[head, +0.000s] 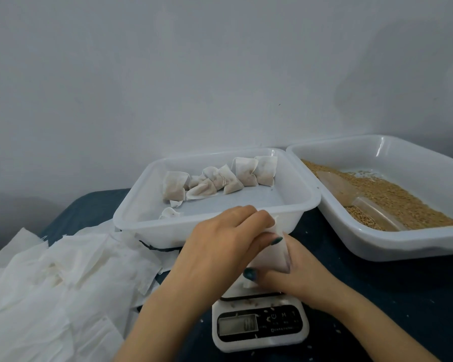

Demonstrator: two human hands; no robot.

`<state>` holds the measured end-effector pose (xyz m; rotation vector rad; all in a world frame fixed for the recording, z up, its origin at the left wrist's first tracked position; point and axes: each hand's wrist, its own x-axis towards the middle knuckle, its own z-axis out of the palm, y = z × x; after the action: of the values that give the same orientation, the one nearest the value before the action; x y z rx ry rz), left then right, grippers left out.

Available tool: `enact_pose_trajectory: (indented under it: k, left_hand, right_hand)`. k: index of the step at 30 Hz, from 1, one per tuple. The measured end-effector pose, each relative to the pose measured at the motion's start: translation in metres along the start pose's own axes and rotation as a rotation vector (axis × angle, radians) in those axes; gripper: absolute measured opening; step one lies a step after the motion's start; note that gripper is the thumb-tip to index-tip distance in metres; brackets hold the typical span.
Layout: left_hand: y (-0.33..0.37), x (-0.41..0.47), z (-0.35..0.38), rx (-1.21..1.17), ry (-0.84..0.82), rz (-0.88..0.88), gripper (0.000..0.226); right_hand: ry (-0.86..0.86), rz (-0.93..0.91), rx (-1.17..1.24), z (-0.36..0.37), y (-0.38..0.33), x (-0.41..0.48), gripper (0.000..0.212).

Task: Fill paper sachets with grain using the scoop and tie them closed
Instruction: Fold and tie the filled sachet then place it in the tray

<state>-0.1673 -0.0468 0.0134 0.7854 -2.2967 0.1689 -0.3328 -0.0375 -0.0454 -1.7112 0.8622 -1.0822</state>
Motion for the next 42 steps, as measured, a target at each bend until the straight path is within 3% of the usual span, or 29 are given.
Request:
enact_pose_trajectory:
  k: [5, 8, 11, 17, 21, 25, 33, 37, 42]
  left_hand:
    - [0.002, 0.002, 0.001, -0.080, -0.024, -0.008, 0.033]
    - [0.001, -0.001, -0.001, -0.051, 0.030, 0.015, 0.032]
    - [-0.001, -0.008, -0.001, -0.057, 0.049, 0.004, 0.027]
    - [-0.011, -0.030, 0.006, -0.144, 0.006, -0.138, 0.020]
    - [-0.015, -0.041, 0.014, -0.134, -0.070, -0.167, 0.026]
    - [-0.017, -0.047, 0.019, -0.154, -0.123, -0.192, 0.030]
    - [-0.019, -0.052, 0.020, -0.180, -0.141, -0.226, 0.034]
    - [-0.019, -0.053, 0.019, -0.170, -0.142, -0.232, 0.034]
    - [-0.019, -0.054, 0.018, -0.159, -0.155, -0.231, 0.032]
  right_hand:
    - [-0.102, 0.058, 0.366, 0.003, -0.004, -0.002, 0.035]
    - [-0.093, 0.081, 0.365, -0.002, -0.010, 0.001, 0.018]
    - [-0.005, 0.129, 0.017, -0.013, -0.022, 0.001, 0.007]
    - [0.281, 0.123, -0.710, -0.064, -0.043, -0.006, 0.043]
    - [0.533, 0.356, -1.197, -0.125, -0.044, -0.012, 0.046]
    - [0.408, 0.618, -1.604, -0.156, -0.042, -0.015, 0.040]
    - [0.143, 0.741, -1.669, -0.158, -0.045, -0.003, 0.027]
    - [0.180, 0.730, -1.645, -0.161, -0.040, -0.004, 0.028]
    - [0.348, 0.680, -1.504, -0.167, -0.029, -0.017, 0.030]
